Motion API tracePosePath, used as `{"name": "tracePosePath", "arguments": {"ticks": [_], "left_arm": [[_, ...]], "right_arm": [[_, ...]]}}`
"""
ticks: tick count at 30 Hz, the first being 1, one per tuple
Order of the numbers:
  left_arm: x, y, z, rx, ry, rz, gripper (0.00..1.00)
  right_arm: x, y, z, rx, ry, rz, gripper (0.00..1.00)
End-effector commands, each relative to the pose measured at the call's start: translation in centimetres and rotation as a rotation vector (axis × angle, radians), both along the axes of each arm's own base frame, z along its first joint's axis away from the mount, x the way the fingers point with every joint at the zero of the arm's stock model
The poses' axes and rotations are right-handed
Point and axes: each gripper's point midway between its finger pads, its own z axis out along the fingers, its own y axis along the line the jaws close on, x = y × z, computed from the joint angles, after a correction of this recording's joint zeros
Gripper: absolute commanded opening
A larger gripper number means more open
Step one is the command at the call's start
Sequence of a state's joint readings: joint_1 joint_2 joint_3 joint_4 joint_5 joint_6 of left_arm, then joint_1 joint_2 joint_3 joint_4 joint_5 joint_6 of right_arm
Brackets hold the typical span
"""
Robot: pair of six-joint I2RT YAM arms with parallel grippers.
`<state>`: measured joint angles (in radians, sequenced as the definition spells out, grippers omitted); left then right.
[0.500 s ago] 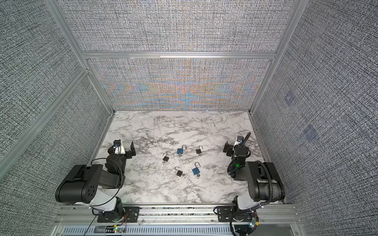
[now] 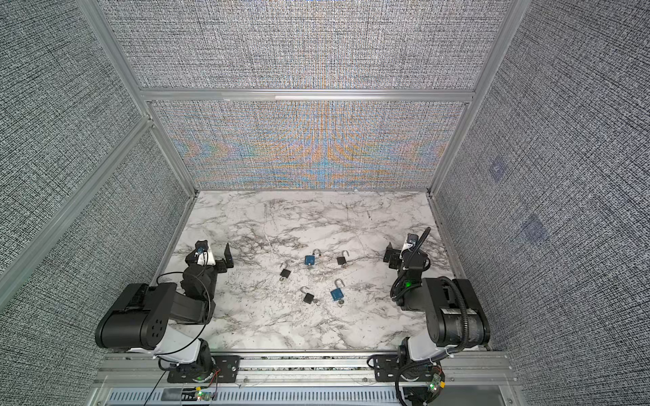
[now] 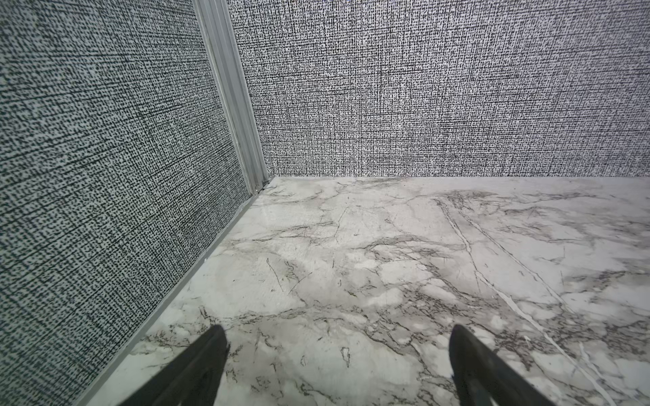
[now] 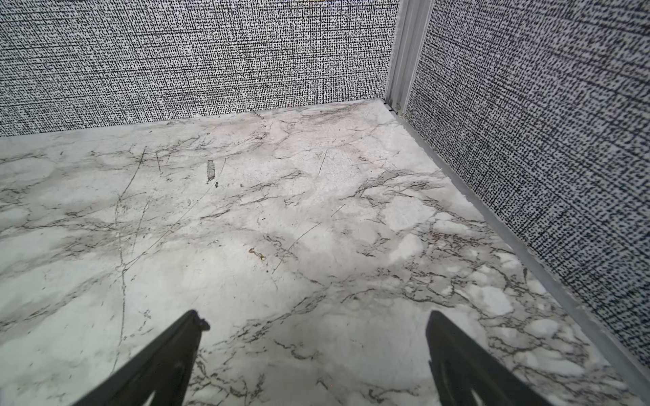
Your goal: Lock with the key
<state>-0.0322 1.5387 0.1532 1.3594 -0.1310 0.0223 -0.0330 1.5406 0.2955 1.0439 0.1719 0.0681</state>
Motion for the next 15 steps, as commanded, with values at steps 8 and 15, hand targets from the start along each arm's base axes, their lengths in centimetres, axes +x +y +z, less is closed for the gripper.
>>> {"name": "tracePosePath", "arguments": {"ticks": [8,15], "left_arm": [[0.06,-0.10,0.78,-0.002,-0.033,-0.007,0.99],[0.08,-0.15,0.78,-0.002,-0.032,-0.009,0.99]], "right_arm": [[0.30,-0.09,0.53,-0.006,-0.018,-0.002,0.99],[0.29,-0.09,0.52,-0.006,-0.018,-0.002,0.99]]}}
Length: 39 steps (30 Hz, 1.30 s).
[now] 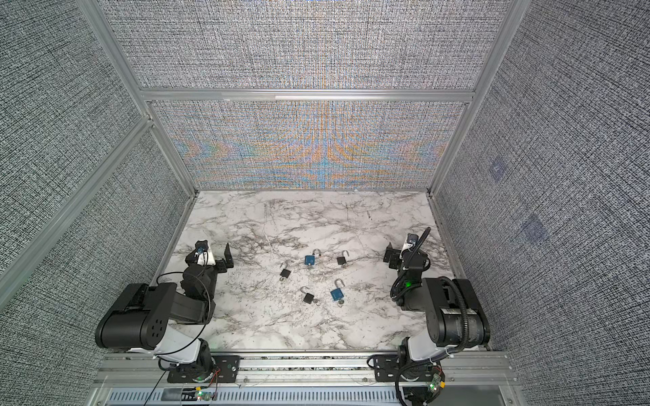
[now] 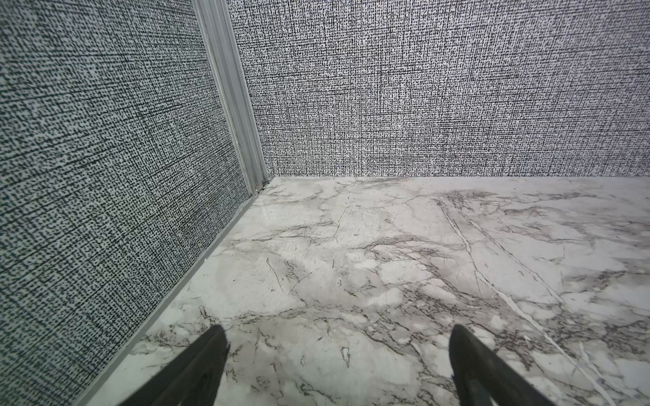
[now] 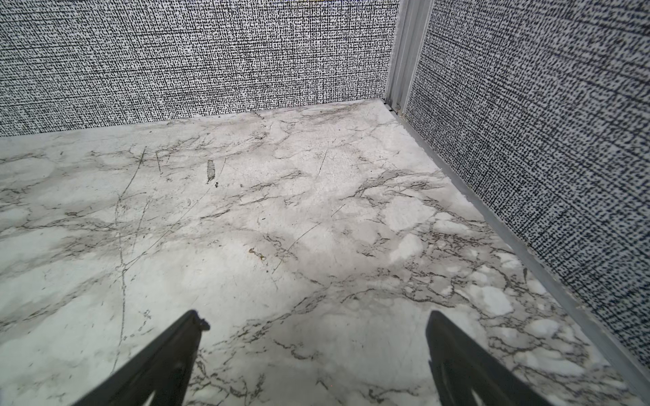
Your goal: Lock with the key
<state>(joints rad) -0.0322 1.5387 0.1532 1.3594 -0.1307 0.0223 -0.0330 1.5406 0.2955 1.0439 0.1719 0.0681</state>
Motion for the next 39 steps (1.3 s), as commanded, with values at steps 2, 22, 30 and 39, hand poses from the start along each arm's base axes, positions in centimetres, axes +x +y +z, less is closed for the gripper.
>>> {"name": "tracePosePath", "arguments": {"ticks": [2,22,30,39], "left_arm": [[0.1,-0.2,0.8,-0.003,-0.032,-0.009,0.99],[-0.1,0.9,2.1,-0.007,-0.042,0.059,0.86],[2.2,-0.5,6.8,-0.077,0.005,-0.015,0.77],[4.7,-4.5,9.8,-0.313,0.132,-0.128,0.70]], "right_arm": [[0.3,-0.1,0.5,-0.006,-0.018,-0.002,0.99],[0.4,0.1,0.9,-0.009,-0.019,0.000,0.99],[2.0,0.8,6.2,0.014,0.108,-0.039,0.93],[1.9,6.6,11.4,0.041,0.125,0.021,0.87]]}}
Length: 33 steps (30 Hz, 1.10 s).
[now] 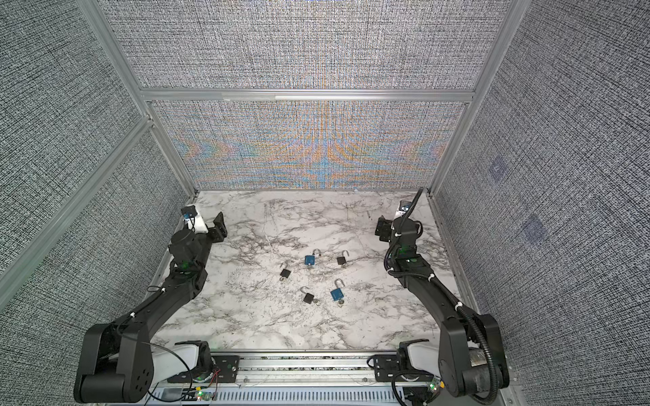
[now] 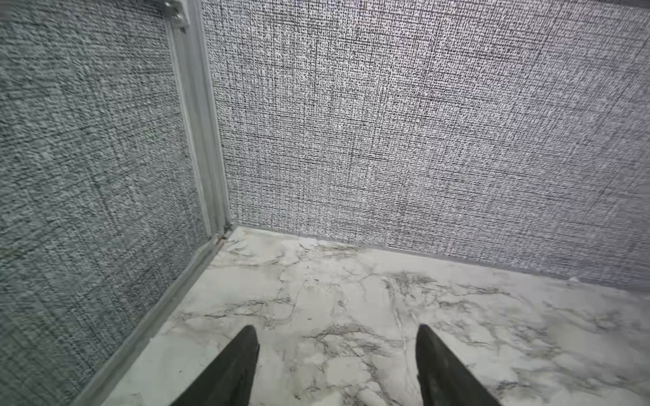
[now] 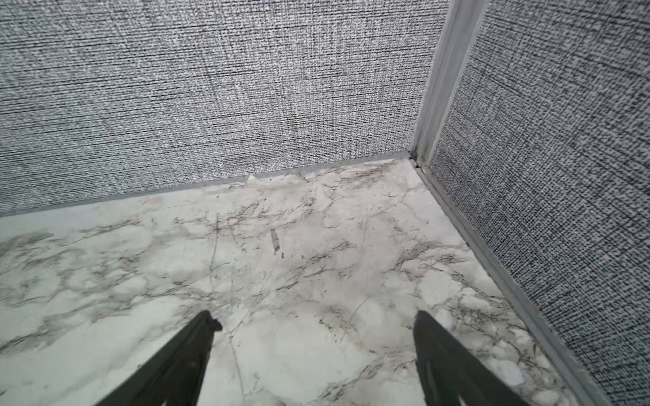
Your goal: Lock with the key
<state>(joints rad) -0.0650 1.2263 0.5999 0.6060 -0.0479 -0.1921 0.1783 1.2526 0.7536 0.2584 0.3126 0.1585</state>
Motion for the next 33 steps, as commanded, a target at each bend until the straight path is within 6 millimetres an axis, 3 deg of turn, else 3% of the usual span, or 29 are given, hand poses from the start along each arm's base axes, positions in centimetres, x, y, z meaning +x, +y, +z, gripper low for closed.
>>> {"name": "tracePosePath", "arguments": {"ticks": [1,5,14,24,33], "left_arm": [[-0.2,-2.0,-2.4,-0.092,0.167,-0.060,0.66],[-0.2,-4.9,-2.8,-0.086,0.247,-0.134,0.57],[0.4,-10.4,-4.0,-0.105,0.351,-0.273,0.56],[1.7,-12.4,-5.8,-0.127,0.384,-0.336,0.56],[1.9,-12.9,-6.4,-0.115,0.399,-0.367,0.56]], "right_arm": [[-1.1,1.0,-1.3,0.009,0.116,-0.024,0.87],[-1.3,4.2,-1.8,0.048,0.176,0.046,0.86],[-1.1,9.8,-4.7,0.067,0.325,0.129,0.82],[-0.5,13.8,-9.2,0.096,0.507,0.163,0.78],[-1.1,14.6,-12.5,0.104,0.631,0.164,0.71]]}}
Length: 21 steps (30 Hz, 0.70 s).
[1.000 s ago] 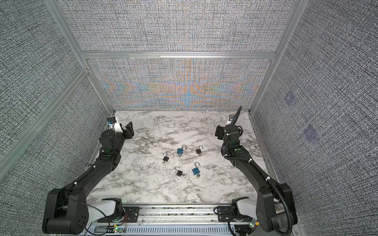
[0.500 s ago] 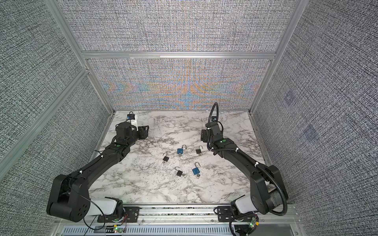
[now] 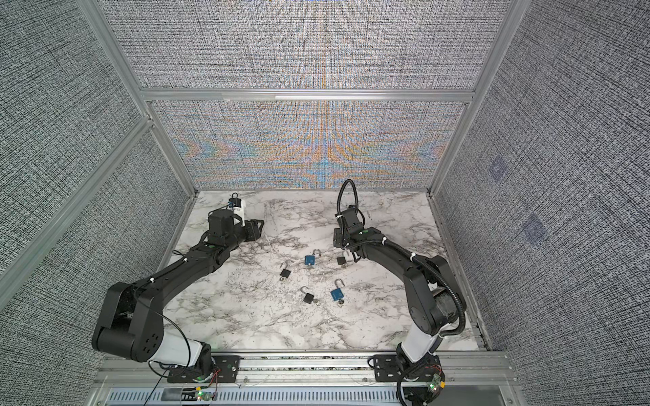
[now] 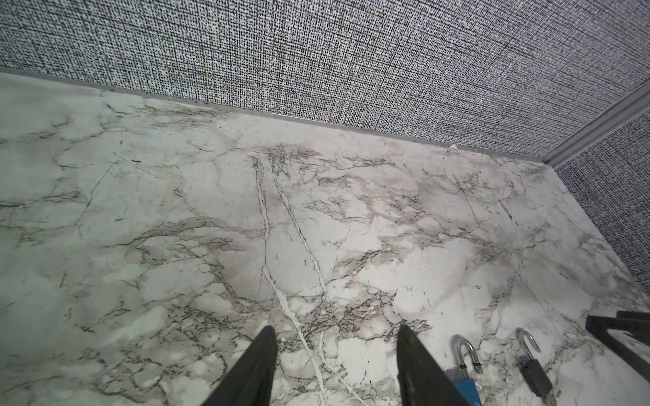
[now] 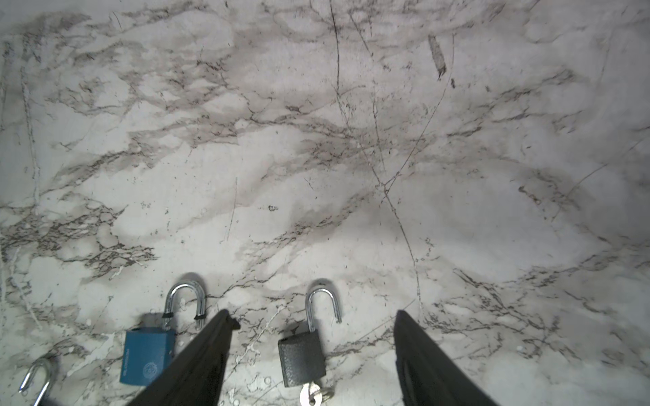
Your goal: Lock with the key
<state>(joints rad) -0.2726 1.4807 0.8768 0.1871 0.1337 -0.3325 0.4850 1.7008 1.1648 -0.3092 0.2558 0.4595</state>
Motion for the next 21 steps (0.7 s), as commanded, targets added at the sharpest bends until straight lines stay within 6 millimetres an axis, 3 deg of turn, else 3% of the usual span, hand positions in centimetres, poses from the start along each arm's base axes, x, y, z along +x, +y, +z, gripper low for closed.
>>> {"name": "tracePosePath", "arguments": {"ticks": [1,21], "left_arm": [[0.2,-0.5,0.7,-0.007,-0.031,-0.027,0.56],[-0.2,-0.4,-0.3,-0.022,0.002,-0.015,0.56]], "right_arm": [[-1.2,0.0,-1.4,0.008,0.064,-0.011,0.70],[-2.5,1.0,-6.1,-0.050,0.215,0.060,0.53]]}}
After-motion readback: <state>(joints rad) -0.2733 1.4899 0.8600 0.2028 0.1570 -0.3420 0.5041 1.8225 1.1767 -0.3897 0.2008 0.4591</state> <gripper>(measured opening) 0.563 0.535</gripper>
